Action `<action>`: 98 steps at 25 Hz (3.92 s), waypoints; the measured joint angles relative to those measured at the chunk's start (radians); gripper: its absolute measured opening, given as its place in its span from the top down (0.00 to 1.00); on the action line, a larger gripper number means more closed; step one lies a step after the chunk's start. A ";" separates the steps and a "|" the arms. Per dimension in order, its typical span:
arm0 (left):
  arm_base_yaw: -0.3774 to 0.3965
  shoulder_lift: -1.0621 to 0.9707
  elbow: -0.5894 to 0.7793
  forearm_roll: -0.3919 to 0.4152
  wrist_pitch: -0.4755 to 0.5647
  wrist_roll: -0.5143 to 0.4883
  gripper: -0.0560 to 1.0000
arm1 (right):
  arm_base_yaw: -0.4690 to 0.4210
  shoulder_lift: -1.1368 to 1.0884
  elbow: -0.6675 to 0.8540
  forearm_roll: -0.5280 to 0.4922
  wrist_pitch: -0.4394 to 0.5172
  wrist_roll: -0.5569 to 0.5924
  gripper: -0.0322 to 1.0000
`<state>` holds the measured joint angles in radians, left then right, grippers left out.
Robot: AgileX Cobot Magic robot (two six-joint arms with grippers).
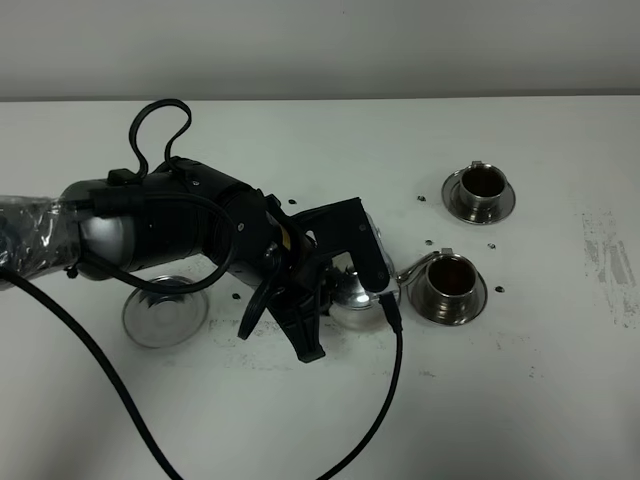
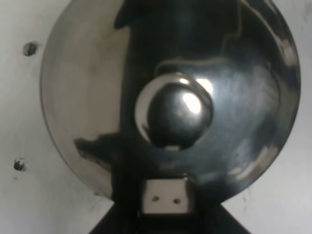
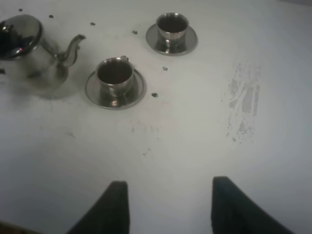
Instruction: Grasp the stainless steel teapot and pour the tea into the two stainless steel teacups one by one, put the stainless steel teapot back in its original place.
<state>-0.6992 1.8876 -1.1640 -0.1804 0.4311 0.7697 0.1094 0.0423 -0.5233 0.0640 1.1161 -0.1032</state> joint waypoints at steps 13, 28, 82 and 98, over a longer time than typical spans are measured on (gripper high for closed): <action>0.053 -0.098 0.003 0.024 0.063 -0.187 0.76 | 0.000 0.000 0.000 0.000 0.000 0.000 0.59; 0.300 -0.246 0.085 0.167 0.284 -0.500 0.76 | 0.000 0.000 0.000 0.000 0.000 0.000 0.59; 0.382 -0.223 0.294 0.151 0.115 -0.545 0.76 | 0.000 0.000 0.000 0.003 0.000 0.000 0.59; 0.382 -0.223 0.294 0.157 0.115 -0.544 0.76 | 0.000 0.000 0.000 0.003 0.000 0.000 0.59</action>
<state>-0.3169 1.6641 -0.8703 -0.0237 0.5459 0.2259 0.1094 0.0423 -0.5233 0.0668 1.1161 -0.1032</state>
